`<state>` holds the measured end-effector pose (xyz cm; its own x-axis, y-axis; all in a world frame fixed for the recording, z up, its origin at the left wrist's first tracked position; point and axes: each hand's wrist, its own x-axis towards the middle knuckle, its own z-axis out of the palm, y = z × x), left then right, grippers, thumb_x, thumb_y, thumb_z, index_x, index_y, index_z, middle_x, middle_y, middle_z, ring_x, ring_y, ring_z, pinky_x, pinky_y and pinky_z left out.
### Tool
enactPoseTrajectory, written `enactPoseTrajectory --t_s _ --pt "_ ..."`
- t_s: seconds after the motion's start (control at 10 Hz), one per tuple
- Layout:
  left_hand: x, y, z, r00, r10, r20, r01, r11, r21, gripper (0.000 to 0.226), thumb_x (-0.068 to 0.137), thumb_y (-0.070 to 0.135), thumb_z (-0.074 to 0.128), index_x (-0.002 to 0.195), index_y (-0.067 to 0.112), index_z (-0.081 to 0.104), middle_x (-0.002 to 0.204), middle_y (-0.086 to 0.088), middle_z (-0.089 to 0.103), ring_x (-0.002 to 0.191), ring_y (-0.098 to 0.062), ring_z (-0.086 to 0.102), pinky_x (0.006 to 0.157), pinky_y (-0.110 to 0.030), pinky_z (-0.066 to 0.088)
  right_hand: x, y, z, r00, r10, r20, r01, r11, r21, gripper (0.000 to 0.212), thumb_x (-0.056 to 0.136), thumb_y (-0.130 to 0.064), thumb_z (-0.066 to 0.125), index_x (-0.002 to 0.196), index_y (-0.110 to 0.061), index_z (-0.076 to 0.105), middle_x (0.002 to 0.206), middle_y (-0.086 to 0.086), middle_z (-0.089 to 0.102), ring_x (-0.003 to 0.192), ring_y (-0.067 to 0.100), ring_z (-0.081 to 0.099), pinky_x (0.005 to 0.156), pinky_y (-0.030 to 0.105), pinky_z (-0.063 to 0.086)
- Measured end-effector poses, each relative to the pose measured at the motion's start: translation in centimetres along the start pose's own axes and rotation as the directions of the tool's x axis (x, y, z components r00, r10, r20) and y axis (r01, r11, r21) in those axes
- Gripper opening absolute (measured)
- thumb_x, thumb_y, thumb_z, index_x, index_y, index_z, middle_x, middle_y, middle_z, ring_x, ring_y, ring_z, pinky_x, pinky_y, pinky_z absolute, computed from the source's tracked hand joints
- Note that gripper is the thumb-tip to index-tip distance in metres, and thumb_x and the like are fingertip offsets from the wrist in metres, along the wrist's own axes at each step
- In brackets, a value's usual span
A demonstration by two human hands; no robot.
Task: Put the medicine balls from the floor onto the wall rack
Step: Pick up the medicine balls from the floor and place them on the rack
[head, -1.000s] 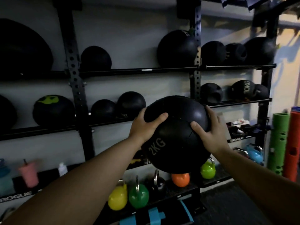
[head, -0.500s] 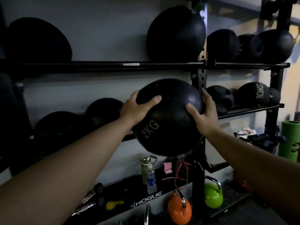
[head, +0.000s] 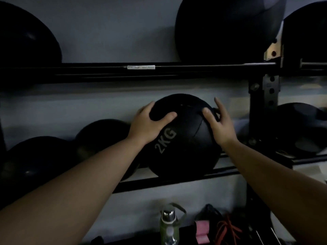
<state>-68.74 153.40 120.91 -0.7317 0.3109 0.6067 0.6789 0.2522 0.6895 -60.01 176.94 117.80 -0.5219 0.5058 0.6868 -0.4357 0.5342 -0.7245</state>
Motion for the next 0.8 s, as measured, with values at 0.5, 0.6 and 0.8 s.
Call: enactPoseTrajectory --t_s 0.5,0.6,0.8 --pt "8.0 -3.3 6.5 0.989 0.007 -0.146 -0.018 0.997 -0.075 0.094 0.051 0.084 0.076 0.13 0.035 0.072 0.12 0.013 0.068 0.107 -0.002 0.062 0.081 -0.011 0.043 9.3 8.5 2.4 0.999 -0.024 0.036 0.02 0.993 0.115 0.042 0.092 -0.062 0.068 0.109 -0.026 0.082 0.102 -0.013 0.08 0.096 -0.005 0.07 0.085 0.018 0.051" --pt "7.3 -2.7 6.0 0.993 -0.011 -0.115 0.007 0.999 -0.042 0.09 0.062 0.078 0.085 0.137 0.031 0.071 0.124 0.01 0.068 0.115 -0.008 0.064 0.086 -0.014 0.045 8.4 7.5 1.8 0.999 -0.017 0.04 0.014 0.997 0.073 0.029 0.097 -0.055 0.067 0.107 -0.031 0.081 0.099 -0.017 0.078 0.093 -0.008 0.069 0.087 0.019 0.054" --pt "4.1 0.4 4.3 0.955 -0.287 -0.072 0.295 0.904 0.311 0.133 0.06 0.105 0.058 0.168 0.031 0.033 0.161 -0.007 0.056 0.14 -0.035 0.06 0.103 -0.04 0.05 6.0 3.7 -1.1 0.99 0.058 0.126 0.003 0.9 -0.436 0.068 0.094 -0.08 0.04 0.142 -0.037 0.064 0.132 0.002 0.074 0.123 0.027 0.067 0.101 0.039 0.054"
